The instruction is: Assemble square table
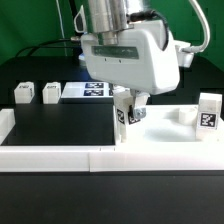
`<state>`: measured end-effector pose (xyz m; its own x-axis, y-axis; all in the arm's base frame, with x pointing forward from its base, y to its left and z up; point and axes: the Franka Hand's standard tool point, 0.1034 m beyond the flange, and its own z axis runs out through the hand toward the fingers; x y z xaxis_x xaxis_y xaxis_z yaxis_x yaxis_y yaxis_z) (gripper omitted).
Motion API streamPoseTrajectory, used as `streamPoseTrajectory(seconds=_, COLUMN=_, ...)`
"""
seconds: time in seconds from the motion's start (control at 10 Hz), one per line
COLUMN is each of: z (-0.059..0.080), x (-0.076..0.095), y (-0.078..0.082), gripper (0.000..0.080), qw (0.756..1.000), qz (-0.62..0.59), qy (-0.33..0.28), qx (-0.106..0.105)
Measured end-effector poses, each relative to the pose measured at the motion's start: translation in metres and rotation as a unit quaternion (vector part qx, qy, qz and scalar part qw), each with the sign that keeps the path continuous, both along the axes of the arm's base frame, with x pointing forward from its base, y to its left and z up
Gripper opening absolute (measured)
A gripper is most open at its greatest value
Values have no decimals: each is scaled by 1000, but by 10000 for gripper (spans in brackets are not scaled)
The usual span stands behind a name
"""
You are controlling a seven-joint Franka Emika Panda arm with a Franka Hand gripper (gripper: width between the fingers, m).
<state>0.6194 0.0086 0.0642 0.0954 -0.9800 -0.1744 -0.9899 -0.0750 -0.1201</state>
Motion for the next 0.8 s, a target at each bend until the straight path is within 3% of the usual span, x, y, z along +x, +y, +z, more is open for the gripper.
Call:
streamPoseTrajectory(seconds=0.1, z=1, x=4, y=2, gripper=290, qw=995, qz=-91, qy=13, qx=34)
streamPoseTrajectory(seconds=0.2, z=0, x=4, y=0, gripper=290, qw=991, qz=-123, qy=15, qx=47)
streamPoseTrajectory(seconds=0.4, z=0, x=4, y=1, gripper=290, qw=989, qz=-139, qy=18, qx=49)
streamPoseTrajectory(seconds=0.6, z=0, x=4, y=2, gripper=538, qw=992, qz=-120, qy=14, qx=46)
streamPoseTrajectory(seconds=0.7, z=-1, x=3, y=3, gripper=538, qw=999, qz=-30, qy=-3, qx=33)
streamPoseTrajectory(seconds=0.8, z=-1, x=2, y=4, gripper=629, qw=997, qz=75, qy=-23, qx=21)
